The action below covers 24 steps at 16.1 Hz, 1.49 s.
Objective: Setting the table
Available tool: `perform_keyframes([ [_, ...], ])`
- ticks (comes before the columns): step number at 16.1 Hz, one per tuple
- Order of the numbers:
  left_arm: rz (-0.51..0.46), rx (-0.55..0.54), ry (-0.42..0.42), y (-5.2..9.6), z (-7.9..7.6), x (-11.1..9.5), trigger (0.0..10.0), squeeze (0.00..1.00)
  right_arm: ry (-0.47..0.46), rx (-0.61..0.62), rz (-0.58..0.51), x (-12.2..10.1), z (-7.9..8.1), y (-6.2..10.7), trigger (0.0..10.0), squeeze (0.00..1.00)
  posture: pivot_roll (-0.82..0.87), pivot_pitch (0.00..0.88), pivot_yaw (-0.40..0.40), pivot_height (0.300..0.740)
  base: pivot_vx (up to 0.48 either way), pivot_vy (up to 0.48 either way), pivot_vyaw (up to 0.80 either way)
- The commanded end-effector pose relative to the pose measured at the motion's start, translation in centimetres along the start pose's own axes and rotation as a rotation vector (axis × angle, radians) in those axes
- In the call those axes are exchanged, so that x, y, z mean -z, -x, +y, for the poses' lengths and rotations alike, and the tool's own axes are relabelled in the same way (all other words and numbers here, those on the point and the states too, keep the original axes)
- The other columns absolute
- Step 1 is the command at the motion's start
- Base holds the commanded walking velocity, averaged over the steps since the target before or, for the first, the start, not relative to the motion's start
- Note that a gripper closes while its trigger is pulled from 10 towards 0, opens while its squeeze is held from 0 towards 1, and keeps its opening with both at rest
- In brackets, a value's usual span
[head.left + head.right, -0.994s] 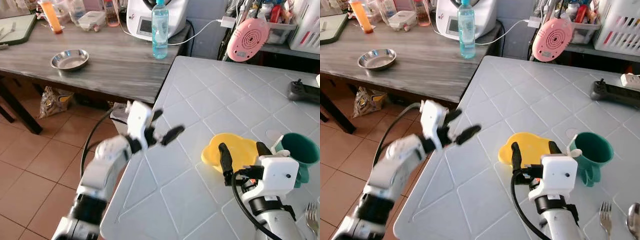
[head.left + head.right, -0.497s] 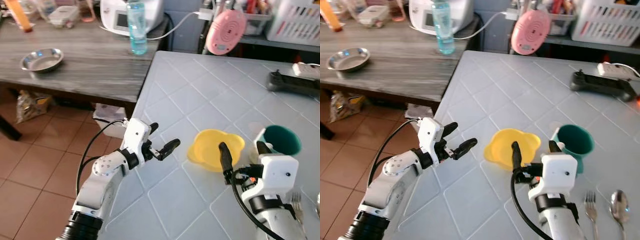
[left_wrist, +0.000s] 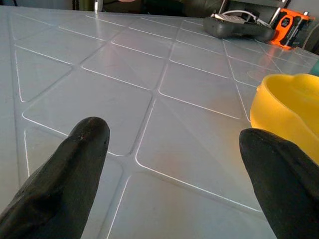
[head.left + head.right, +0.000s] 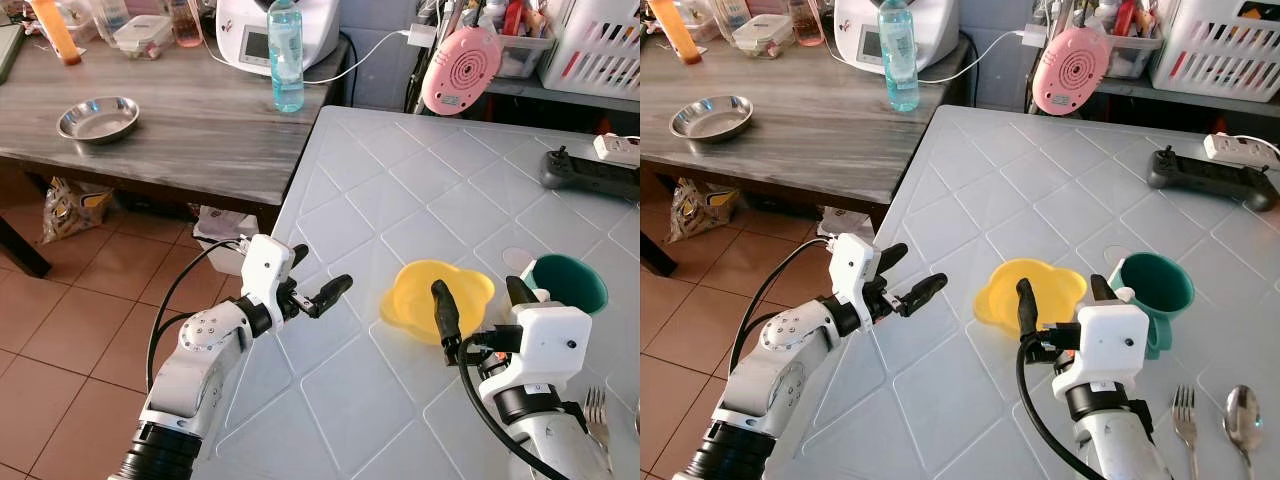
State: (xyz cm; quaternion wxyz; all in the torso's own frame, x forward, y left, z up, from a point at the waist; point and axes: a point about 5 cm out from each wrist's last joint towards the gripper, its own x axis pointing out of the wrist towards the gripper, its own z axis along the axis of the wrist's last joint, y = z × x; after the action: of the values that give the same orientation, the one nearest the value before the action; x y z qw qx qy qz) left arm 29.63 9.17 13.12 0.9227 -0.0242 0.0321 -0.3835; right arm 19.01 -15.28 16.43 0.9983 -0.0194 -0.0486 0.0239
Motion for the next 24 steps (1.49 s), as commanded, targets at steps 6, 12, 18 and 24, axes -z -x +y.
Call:
perform_keyframes([
  [6, 0.001, 0.023, -0.007, -0.2, -0.2, -0.3, 10.0, 0.0, 0.004, 0.0, 0.006, 0.1, 0.1, 0.0, 10.0, 0.0, -0.02, 0.133, 0.016, 0.74, 0.0, -0.321, 0.0],
  [12, -0.023, 0.009, 0.001, -0.2, 0.1, -0.6, 10.0, 0.0, 0.008, -0.01, -0.001, 0.0, 0.3, -0.2, 10.0, 0.0, -0.02, 0.129, 0.01, 0.74, 0.0, -0.118, 0.0],
  [18, -0.036, 0.016, -0.009, -0.6, 1.2, -1.6, 10.0, 0.0, -0.002, -0.045, -0.005, -0.4, 0.6, 0.5, 10.0, 0.0, -0.02, 0.138, 0.016, 0.74, 0.0, 0.0, 0.0],
  [24, -0.04, 0.077, -0.039, -1.3, 2.6, -4.0, 10.0, 0.0, -0.084, -0.23, 0.012, -1.2, 2.3, 1.5, 10.0, 0.0, -0.02, 0.147, 0.014, 0.74, 0.0, 0.0, 0.0],
])
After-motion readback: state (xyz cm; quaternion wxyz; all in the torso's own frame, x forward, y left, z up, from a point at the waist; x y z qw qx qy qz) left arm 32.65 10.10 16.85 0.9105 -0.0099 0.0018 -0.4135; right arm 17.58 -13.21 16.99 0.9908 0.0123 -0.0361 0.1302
